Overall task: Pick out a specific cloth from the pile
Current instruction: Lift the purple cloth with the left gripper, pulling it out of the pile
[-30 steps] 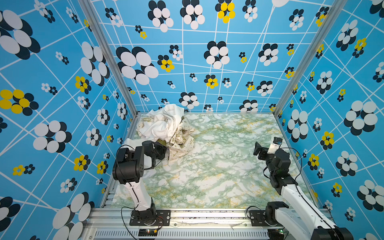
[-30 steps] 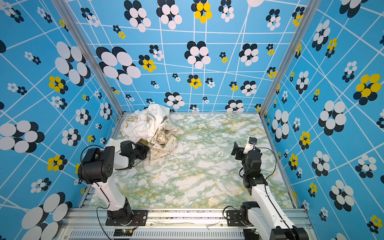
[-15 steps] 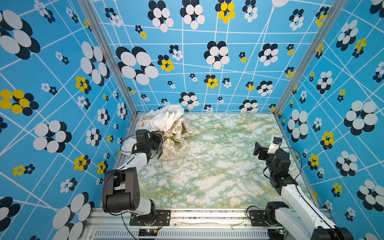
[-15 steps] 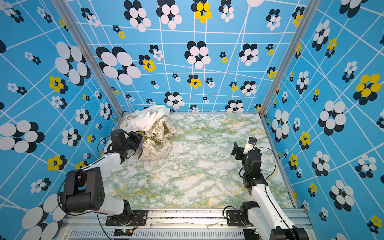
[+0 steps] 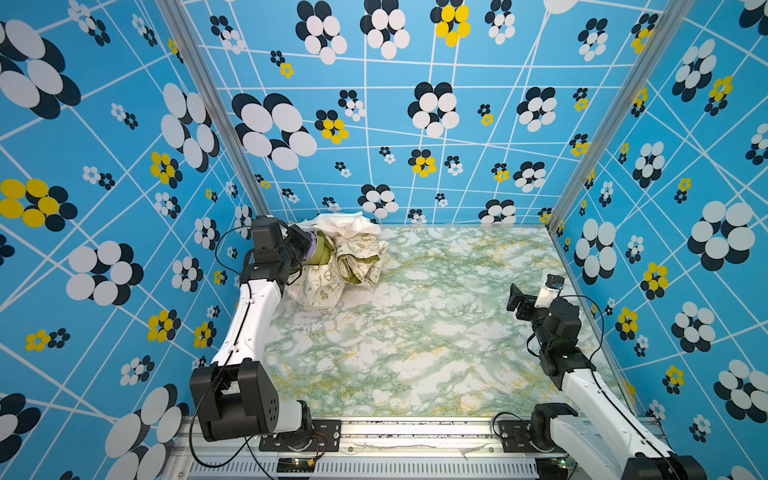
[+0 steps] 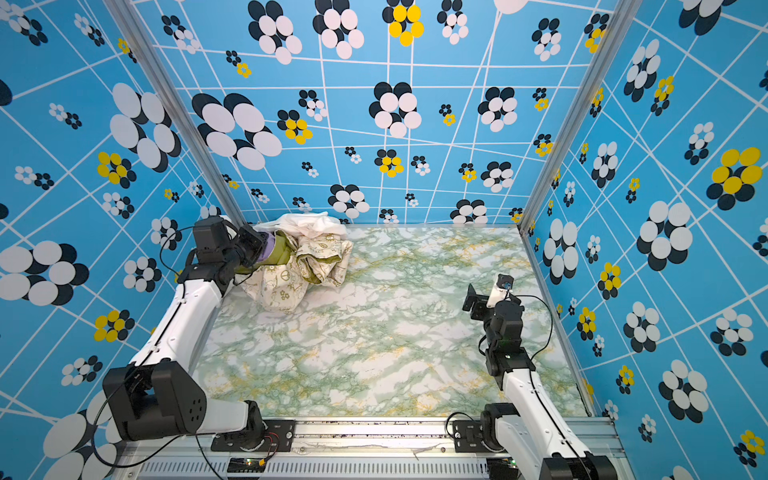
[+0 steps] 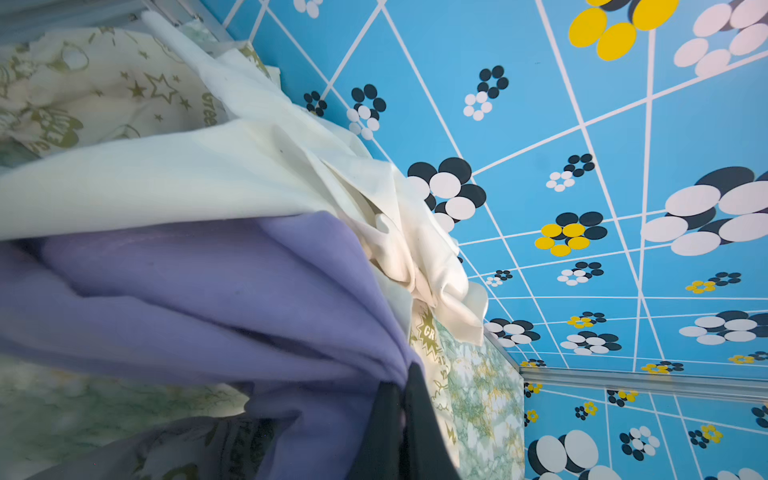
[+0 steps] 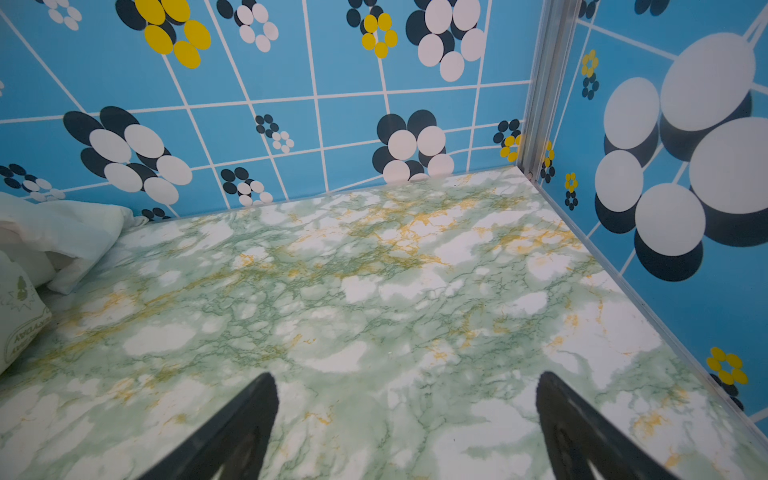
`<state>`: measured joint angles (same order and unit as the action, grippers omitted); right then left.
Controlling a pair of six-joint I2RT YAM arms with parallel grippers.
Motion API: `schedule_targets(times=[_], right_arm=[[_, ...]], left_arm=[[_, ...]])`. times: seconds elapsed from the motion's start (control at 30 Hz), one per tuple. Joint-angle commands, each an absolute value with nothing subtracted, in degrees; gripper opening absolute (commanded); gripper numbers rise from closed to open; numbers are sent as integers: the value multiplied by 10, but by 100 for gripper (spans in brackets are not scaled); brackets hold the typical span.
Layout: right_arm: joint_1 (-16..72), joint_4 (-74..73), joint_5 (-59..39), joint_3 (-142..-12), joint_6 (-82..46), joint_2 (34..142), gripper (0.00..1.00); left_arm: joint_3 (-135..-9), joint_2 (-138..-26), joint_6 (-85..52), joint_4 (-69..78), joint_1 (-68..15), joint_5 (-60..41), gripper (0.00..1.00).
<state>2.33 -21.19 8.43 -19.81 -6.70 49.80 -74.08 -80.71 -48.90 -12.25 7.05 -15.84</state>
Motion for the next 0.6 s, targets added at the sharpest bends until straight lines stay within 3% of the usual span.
schedule_targets(times=[0.0,0.27,0.57], right_arm=[[21,-207,87,-192,-74,489,99],[21,-207,75,-195,-86,497,99],[21,-200,60,-208,-89,499,99]], left_arm=[[-839,-820,-417,-197,72,-135,0],[-983,-844,-357,-266,72,-97,0],[-1135,-871,-375,-268,67,-132,0]])
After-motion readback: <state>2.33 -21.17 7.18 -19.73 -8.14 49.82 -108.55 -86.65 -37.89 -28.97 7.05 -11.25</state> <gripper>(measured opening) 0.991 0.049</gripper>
